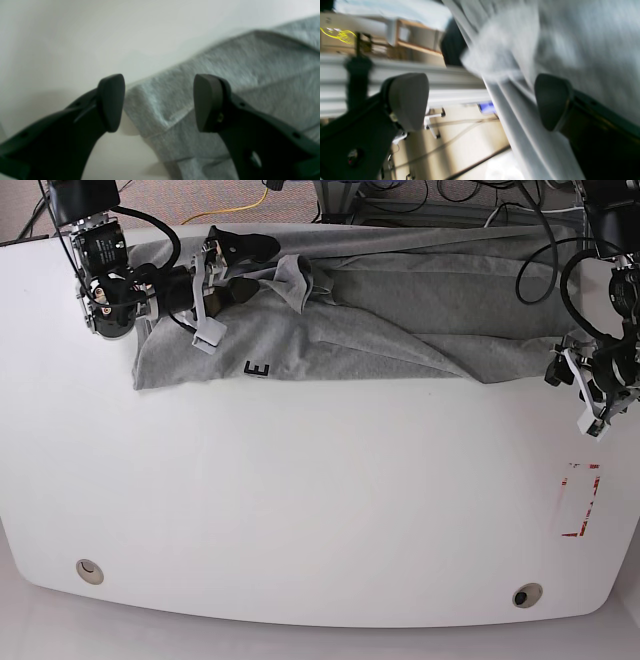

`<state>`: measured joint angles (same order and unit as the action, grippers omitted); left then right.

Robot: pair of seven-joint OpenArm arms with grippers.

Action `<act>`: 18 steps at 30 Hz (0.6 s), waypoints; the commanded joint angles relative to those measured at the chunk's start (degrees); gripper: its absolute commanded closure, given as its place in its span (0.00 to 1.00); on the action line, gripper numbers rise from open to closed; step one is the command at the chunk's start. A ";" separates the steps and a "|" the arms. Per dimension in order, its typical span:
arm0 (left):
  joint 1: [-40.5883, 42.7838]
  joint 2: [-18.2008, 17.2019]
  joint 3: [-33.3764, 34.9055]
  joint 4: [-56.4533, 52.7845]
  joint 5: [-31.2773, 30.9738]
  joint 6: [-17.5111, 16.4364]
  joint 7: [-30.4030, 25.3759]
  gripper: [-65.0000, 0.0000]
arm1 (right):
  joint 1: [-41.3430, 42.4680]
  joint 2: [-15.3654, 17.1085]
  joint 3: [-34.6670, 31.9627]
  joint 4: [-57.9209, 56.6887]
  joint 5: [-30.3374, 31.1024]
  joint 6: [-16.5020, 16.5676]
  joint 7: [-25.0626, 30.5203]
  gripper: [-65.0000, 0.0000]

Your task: Layout the t-shirt on the table in an organized manner, then fold the t-shirt properly

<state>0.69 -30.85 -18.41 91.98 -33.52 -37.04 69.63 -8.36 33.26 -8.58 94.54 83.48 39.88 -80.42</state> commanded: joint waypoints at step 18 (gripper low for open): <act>2.61 -1.10 -0.35 9.42 -0.37 -2.96 -0.75 0.38 | 3.22 -3.50 6.51 5.11 -0.98 0.12 1.70 0.00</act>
<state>4.12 -30.89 -18.37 100.55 -33.26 -39.94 69.63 -6.92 30.24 -2.20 99.96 82.56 39.86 -79.70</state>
